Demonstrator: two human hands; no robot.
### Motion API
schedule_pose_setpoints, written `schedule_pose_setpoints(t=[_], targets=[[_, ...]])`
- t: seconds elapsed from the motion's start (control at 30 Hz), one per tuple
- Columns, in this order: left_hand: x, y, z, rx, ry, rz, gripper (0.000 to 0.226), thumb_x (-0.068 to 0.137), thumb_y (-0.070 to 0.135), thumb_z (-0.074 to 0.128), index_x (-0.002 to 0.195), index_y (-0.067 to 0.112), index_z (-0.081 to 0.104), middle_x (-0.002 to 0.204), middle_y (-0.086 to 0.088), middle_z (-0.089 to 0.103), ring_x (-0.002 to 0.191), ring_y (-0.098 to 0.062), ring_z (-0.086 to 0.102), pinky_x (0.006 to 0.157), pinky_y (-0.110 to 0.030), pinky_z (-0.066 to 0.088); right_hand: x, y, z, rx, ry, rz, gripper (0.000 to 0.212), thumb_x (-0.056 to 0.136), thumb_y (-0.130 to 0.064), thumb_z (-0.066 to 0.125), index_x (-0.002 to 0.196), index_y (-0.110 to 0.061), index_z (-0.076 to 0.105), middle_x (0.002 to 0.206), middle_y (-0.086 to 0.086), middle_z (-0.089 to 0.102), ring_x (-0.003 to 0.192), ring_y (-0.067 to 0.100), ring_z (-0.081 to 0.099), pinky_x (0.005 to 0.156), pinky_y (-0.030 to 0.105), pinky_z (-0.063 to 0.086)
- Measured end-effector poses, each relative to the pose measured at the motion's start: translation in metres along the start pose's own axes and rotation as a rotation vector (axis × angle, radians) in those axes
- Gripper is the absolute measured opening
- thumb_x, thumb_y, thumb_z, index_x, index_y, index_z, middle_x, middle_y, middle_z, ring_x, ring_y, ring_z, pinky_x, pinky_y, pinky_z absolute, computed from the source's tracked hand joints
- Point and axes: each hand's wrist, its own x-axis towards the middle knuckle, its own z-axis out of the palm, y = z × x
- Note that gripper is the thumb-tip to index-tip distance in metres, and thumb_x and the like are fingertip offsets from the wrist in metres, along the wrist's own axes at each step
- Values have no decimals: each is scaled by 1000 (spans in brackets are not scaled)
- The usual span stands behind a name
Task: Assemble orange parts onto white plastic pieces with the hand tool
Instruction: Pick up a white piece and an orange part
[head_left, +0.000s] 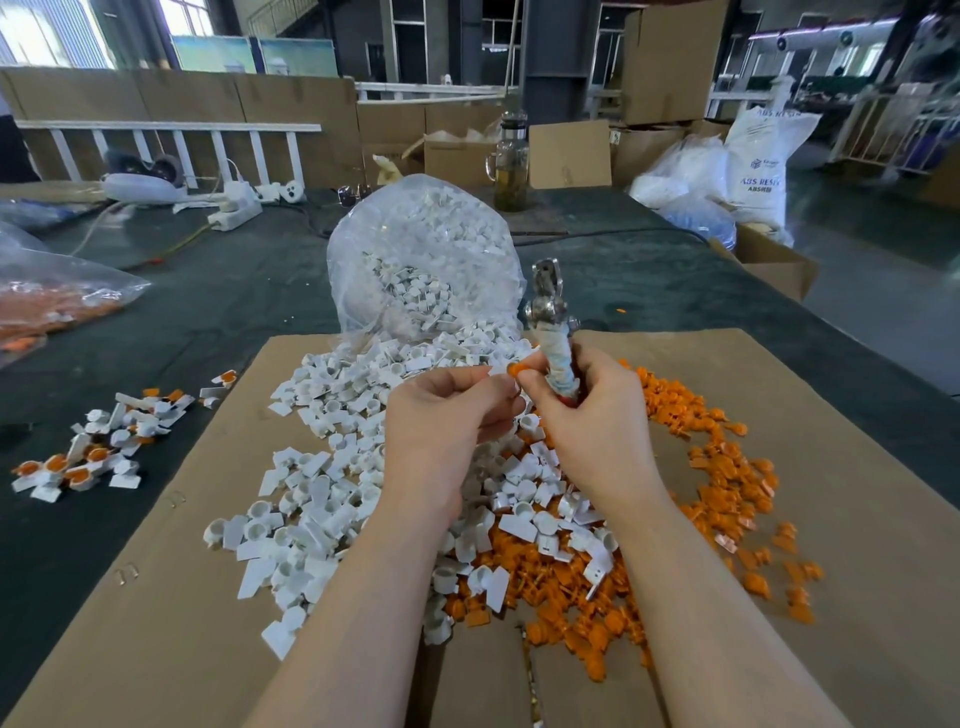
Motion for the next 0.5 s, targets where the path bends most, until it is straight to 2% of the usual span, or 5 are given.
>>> schedule_pose_setpoints(t=[0.23,0.33,0.4,0.5], targets=[[-2,2,1,5,20,29,4,80,2,76,80,3,73,73,-16,75,66,-19,74,58,-22,56,0,1,1,21,20,17,9,88,-18,71,96,-20,67,74,-20,63,74,-10,60,64,5,43],[-2,3,1,3,34,31,6,80,2,77,80,5,72,72,-13,75,67,-19,74,57,-21,56,1,2,0,28,17,51,7,88,-23,71,92,-23,64,67,-22,60,66,-9,58,59,5,42],[-1,3,0,2,43,27,6,80,2,77,80,5,71,72,-11,75,67,-18,74,58,-22,56,2,2,-2,-40,24,56,10,88,-28,70,91,-26,61,66,-20,59,62,-7,56,55,10,41],[0,4,-2,-11,62,14,6,81,1,76,81,5,71,72,-11,75,65,-18,74,57,-21,57,4,3,-10,-310,91,26,16,87,-31,70,89,-32,54,72,-19,57,67,1,57,56,22,47]])
